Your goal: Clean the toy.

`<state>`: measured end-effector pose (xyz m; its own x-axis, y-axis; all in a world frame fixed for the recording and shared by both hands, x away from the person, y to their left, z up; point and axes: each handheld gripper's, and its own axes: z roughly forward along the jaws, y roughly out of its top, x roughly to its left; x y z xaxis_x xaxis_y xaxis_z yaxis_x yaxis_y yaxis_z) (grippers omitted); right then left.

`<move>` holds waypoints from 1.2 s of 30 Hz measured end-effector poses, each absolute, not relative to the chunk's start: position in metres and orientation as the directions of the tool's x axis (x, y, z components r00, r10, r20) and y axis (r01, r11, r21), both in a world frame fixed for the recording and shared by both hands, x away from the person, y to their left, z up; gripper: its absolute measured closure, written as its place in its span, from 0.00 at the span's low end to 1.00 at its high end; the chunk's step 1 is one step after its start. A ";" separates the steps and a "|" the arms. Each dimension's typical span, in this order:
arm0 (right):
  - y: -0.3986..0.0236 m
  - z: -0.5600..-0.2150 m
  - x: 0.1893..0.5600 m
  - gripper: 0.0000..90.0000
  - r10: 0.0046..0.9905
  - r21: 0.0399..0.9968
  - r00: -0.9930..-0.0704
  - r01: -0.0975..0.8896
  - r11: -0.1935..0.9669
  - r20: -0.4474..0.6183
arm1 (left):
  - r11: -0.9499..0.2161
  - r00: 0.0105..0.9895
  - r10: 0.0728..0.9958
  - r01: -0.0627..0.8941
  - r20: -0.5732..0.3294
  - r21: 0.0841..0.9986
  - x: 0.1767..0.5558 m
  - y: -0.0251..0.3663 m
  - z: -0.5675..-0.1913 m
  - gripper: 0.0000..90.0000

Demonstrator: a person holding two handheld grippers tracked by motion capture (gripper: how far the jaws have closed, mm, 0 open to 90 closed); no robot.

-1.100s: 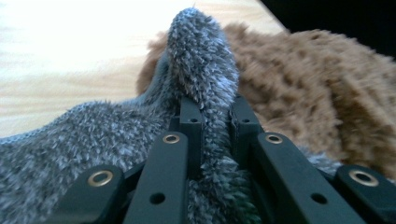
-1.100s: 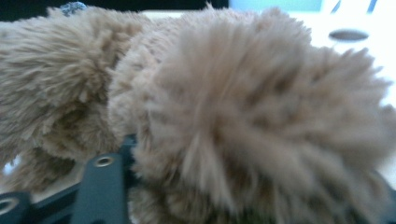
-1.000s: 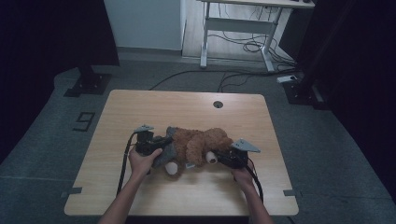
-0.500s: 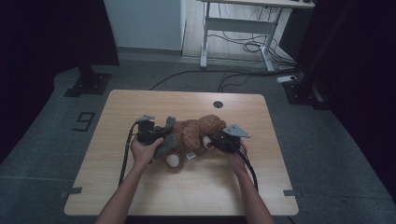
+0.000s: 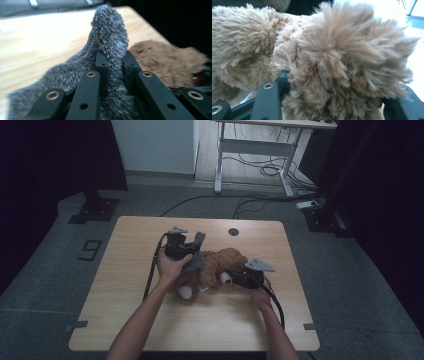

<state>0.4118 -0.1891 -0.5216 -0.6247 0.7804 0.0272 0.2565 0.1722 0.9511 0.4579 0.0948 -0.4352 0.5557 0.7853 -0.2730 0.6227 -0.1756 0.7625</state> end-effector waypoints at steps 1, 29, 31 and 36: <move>-0.190 -0.522 0.412 0.44 0.780 0.950 -0.626 0.259 0.172 0.030 | -0.188 0.556 0.785 0.635 -0.273 0.749 0.460 0.093 -0.442 0.87; -0.201 -0.502 0.396 0.00 0.751 0.783 -0.584 0.604 0.148 0.308 | -0.199 0.661 0.714 0.509 -0.231 0.837 0.362 0.094 -0.478 0.88; -0.200 -0.510 0.390 0.02 0.745 0.774 -0.584 0.616 0.149 0.322 | -0.200 0.669 0.705 0.507 -0.236 0.839 0.357 0.095 -0.479 0.88; -0.202 -0.516 0.369 0.18 0.742 0.813 -0.610 0.560 0.156 0.278 | -0.200 0.682 0.691 0.499 -0.239 0.843 0.342 0.095 -0.480 0.88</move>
<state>0.3685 -0.2019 -0.5164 -0.6100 0.7419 0.2784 0.5605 0.1556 0.8134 0.3421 0.0953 -0.4805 0.6816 0.6915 -0.2394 0.4992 -0.2003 0.8430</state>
